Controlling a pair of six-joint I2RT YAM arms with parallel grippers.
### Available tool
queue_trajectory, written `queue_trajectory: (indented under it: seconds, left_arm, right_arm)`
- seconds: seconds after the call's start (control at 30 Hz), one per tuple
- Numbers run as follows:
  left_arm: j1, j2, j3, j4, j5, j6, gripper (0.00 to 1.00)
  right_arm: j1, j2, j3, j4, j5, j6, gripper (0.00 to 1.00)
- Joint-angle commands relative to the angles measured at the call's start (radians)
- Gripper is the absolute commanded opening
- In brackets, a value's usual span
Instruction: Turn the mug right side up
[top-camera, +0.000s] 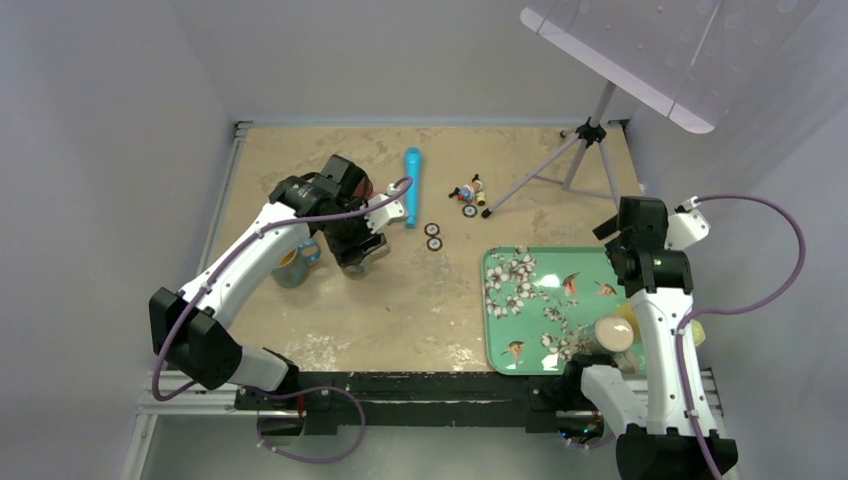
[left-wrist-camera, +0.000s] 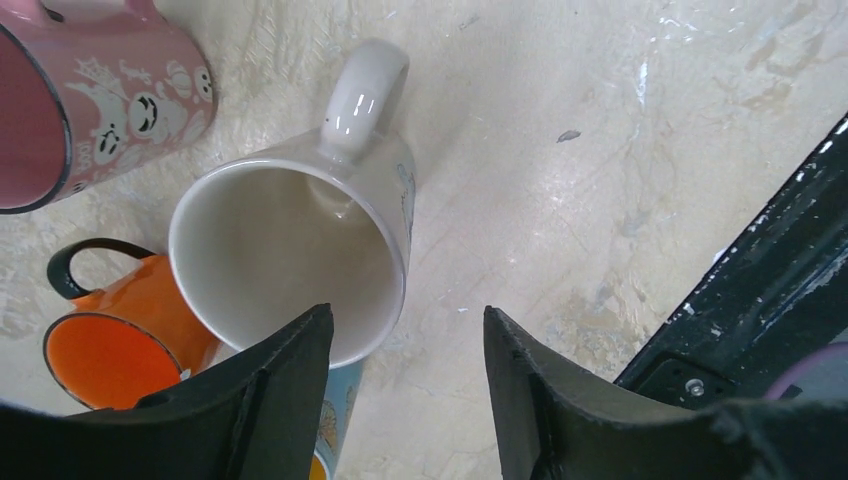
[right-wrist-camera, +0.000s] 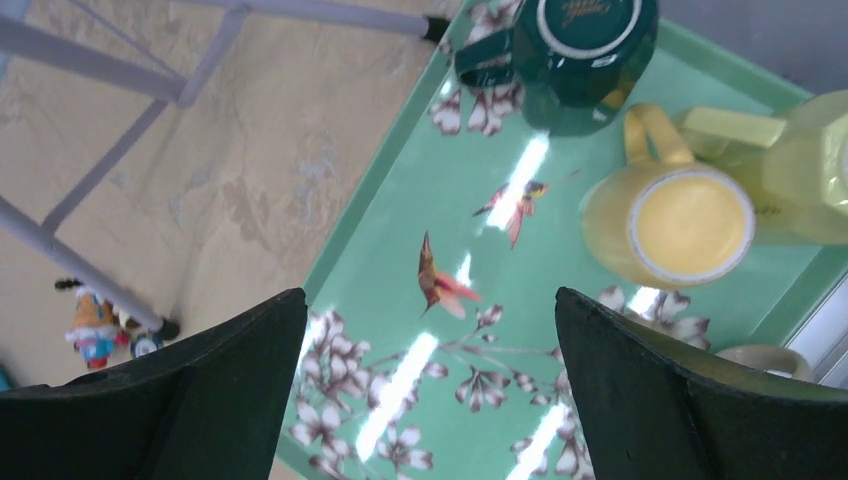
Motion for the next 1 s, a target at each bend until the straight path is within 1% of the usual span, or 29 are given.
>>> queue_trajectory:
  seconds: [0.0, 0.07, 0.13, 0.17, 0.23, 0.3, 0.37, 0.43, 0.53, 0.6, 0.67, 0.8, 0.87, 0.97]
  left_arm:
    - [0.005, -0.036, 0.093, -0.103, 0.05, -0.039, 0.61]
    - [0.004, -0.043, 0.114, -0.11, 0.051, -0.047, 0.62]
    - [0.004, -0.048, 0.129, -0.11, 0.067, -0.061, 0.62]
    - [0.004, -0.048, 0.131, -0.11, 0.08, -0.067, 0.62]
    - [0.004, -0.05, 0.129, -0.108, 0.103, -0.073, 0.62]
    - [0.005, -0.048, 0.124, -0.101, 0.107, -0.076, 0.62]
    - [0.004, -0.05, 0.115, -0.098, 0.1, -0.076, 0.62]
    - [0.004, -0.054, 0.108, -0.095, 0.097, -0.076, 0.62]
    - [0.004, -0.056, 0.099, -0.092, 0.1, -0.08, 0.62]
    - [0.004, -0.052, 0.096, -0.093, 0.102, -0.084, 0.62]
    - [0.004, -0.048, 0.098, -0.095, 0.101, -0.088, 0.62]
    - [0.004, -0.044, 0.103, -0.093, 0.104, -0.093, 0.62]
    - [0.004, -0.039, 0.112, -0.094, 0.11, -0.096, 0.62]
    - [0.004, -0.032, 0.128, -0.103, 0.116, -0.095, 0.62]
  right_arm:
    - [-0.002, -0.004, 0.013, -0.111, -0.198, 0.025, 0.98]
    - [-0.002, 0.015, 0.049, -0.203, -0.197, 0.051, 0.98]
    - [-0.003, 0.049, 0.079, -0.339, -0.132, 0.132, 0.99]
    - [-0.003, 0.065, 0.08, -0.354, -0.126, 0.129, 0.99]
    - [-0.014, 0.073, 0.063, -0.357, -0.172, 0.143, 0.99]
    - [-0.029, 0.013, 0.02, -0.356, -0.228, 0.263, 0.99]
    - [-0.03, -0.052, -0.019, -0.356, -0.206, 0.384, 0.98]
    - [-0.032, -0.09, -0.04, -0.354, -0.145, 0.44, 0.98]
    - [-0.035, -0.064, -0.045, -0.354, -0.098, 0.418, 0.98]
    - [-0.035, -0.03, -0.074, -0.354, -0.116, 0.403, 0.99]
    - [-0.035, -0.014, -0.12, -0.343, -0.171, 0.401, 0.99]
    - [-0.034, -0.044, -0.192, -0.291, -0.259, 0.386, 0.98]
    - [-0.035, -0.066, -0.203, -0.22, -0.3, 0.349, 0.96]
    - [-0.034, -0.062, -0.215, -0.121, -0.416, 0.276, 0.94]
